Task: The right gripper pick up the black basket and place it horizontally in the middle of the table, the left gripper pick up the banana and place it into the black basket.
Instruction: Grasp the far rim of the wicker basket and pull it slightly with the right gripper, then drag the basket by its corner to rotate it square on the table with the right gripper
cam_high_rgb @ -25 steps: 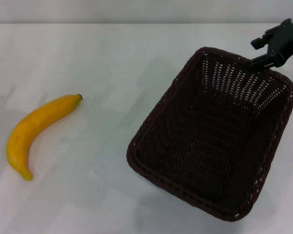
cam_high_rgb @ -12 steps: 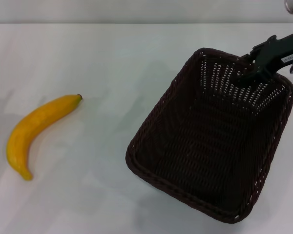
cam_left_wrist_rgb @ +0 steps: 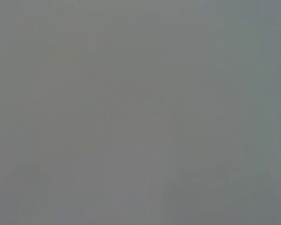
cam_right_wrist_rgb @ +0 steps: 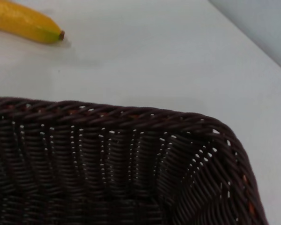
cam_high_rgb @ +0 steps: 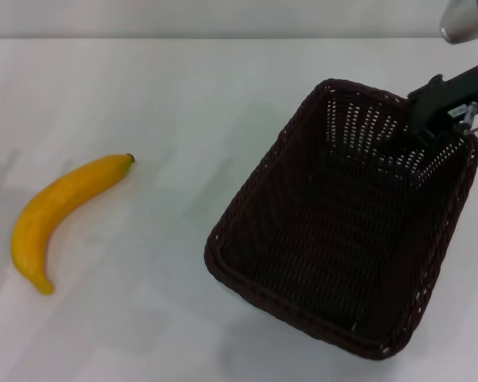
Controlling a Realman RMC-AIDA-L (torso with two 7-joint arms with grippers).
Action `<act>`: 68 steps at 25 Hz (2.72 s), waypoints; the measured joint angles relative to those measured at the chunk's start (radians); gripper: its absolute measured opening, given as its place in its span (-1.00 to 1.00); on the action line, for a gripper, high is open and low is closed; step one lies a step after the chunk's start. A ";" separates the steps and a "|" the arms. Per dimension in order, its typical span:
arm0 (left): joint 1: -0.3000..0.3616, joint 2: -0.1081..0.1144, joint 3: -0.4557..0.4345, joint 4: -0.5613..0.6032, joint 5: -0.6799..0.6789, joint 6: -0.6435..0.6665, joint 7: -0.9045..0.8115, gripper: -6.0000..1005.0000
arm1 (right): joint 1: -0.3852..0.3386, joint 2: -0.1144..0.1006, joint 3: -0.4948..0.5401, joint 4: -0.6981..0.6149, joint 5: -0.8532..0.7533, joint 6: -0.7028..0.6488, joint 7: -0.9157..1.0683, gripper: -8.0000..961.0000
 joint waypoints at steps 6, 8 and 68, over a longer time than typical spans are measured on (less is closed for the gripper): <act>0.001 0.000 -0.001 -0.009 0.000 -0.002 0.000 0.73 | 0.015 0.016 0.000 0.008 -0.042 0.023 0.005 0.18; 0.001 0.000 -0.001 -0.013 -0.001 -0.008 0.000 0.73 | 0.016 0.016 0.001 0.008 -0.046 0.027 0.008 0.18; -0.014 0.005 -0.029 -0.014 -0.001 -0.011 -0.039 0.73 | -0.308 -0.001 0.458 -0.508 0.197 -0.271 0.733 -0.68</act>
